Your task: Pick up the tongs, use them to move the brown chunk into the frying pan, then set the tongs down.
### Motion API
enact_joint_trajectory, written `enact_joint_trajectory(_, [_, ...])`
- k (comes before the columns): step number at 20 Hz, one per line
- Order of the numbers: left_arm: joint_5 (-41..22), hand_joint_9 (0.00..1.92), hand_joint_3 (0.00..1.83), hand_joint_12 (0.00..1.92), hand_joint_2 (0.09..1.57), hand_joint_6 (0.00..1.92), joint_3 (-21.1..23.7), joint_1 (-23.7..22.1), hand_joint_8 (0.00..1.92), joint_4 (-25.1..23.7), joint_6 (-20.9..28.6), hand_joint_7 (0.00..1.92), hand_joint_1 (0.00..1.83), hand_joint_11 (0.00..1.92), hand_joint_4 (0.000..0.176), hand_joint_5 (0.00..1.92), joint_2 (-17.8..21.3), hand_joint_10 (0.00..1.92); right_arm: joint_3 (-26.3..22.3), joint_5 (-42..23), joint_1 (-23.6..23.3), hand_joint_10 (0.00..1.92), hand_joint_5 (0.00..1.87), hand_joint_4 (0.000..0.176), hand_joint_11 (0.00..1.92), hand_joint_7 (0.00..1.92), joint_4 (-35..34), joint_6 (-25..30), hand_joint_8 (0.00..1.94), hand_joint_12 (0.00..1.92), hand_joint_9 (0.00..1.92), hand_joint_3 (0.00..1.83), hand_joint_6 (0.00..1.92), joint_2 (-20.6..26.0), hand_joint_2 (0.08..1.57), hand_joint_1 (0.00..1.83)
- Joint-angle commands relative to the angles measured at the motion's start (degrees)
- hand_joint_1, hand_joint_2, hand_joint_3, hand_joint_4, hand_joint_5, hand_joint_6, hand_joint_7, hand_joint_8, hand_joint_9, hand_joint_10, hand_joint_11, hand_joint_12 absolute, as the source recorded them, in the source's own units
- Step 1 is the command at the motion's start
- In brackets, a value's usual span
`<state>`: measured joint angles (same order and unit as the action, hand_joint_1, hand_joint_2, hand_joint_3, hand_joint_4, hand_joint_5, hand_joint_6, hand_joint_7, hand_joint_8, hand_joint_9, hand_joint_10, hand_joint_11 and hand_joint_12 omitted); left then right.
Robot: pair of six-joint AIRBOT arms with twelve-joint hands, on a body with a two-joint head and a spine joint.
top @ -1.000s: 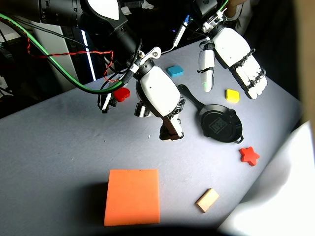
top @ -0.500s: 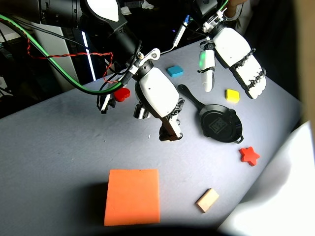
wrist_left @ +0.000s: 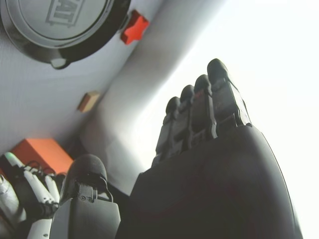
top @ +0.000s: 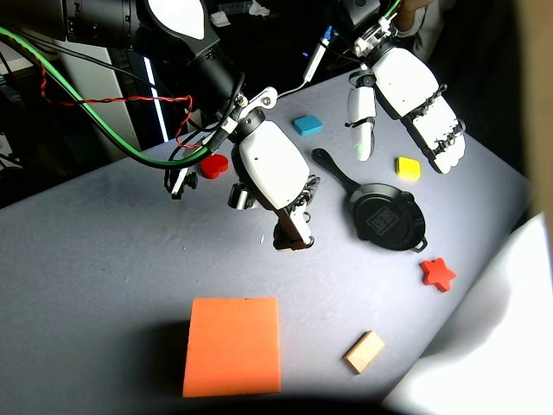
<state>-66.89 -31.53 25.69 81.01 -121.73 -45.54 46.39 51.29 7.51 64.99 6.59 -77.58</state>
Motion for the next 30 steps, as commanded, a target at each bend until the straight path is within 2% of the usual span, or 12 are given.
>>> enact_joint_trajectory(1, [-4.2, 0.04, 0.0, 0.15, 1.15, 0.0, 0.0, -0.7, 0.01, -4.8, -0.3, 0.05, 0.0, 0.0, 0.0, 0.01, 0.5, 0.01, -0.3, -0.6, -0.4, 0.68, 0.79, 0.0, 0.16, 0.9, 4.1, -0.3, 0.0, 1.59, 0.57, 0.0, 0.09, 0.4, 1.14, 1.0])
enact_joint_trajectory(12, [-4.2, 0.02, 0.0, 0.12, 1.15, 0.0, 0.9, 0.0, 0.0, -4.8, -0.8, 0.02, 0.0, 0.0, 0.0, 0.0, 0.5, 0.0, -0.2, -1.1, 0.0, 0.68, 0.8, 0.0, 0.18, 0.91, 4.1, -0.5, 0.01, 1.58, 0.58, 0.0, 0.1, -0.4, 1.14, 1.01])
enact_joint_trajectory(13, [-4.2, 0.04, 0.0, 0.17, 1.15, 0.0, 0.9, 0.0, 0.0, -4.8, -0.8, 0.05, 0.0, 0.0, 0.0, 0.0, 0.5, 0.01, -0.2, -1.1, 0.1, 0.68, 0.79, 0.0, 0.17, 0.9, 4.1, -0.5, 0.0, 1.58, 0.57, 0.0, 0.1, -0.4, 1.15, 1.0])
enact_joint_trajectory(18, [-4.2, 0.03, 0.0, 0.13, 1.16, 0.0, 1.0, 0.4, 0.0, -4.7, -0.7, 0.04, 0.0, 0.0, 0.0, 0.0, 0.6, 0.0, -0.1, -1.6, 1.2, 0.69, 0.8, 0.0, 0.19, 0.92, 4.3, -0.6, 0.01, 1.58, 0.58, 0.0, 0.11, -0.8, 1.14, 0.99])
enact_joint_trajectory(21, [-4.3, 0.04, 0.0, 0.17, 1.15, 0.0, 1.0, 0.5, 0.0, -4.7, -0.5, 0.05, 0.0, 0.0, 0.0, 0.01, 0.7, 0.0, 0.1, -1.7, 1.3, 0.68, 0.8, 0.0, 0.2, 0.92, 5.7, -0.6, 0.01, 1.56, 0.59, 0.0, 0.11, -1.0, 1.14, 1.0])
enact_joint_trajectory(29, [-5.2, 0.02, 0.0, 0.12, 1.16, 0.0, 1.5, 0.5, 0.0, -4.7, -0.4, 0.03, 0.0, 0.0, 0.0, 0.0, 0.8, 0.0, 0.2, -1.5, 0.3, 0.62, 0.91, 0.0, 0.36, 1.01, 5.7, -0.7, 0.03, 1.47, 0.73, 0.01, 0.14, -0.8, 1.17, 1.0])
enact_joint_trajectory(30, [-5.2, 0.03, 0.0, 0.12, 1.16, 0.0, 1.5, 0.5, 0.0, -4.7, -0.4, 0.03, 0.0, 0.0, 0.0, 0.0, 0.8, 0.0, 0.3, -1.5, 0.3, 0.6, 0.84, 0.0, 0.41, 1.05, 5.7, -0.8, 0.04, 1.45, 0.77, 0.04, 0.99, -0.8, 1.17, 1.08])
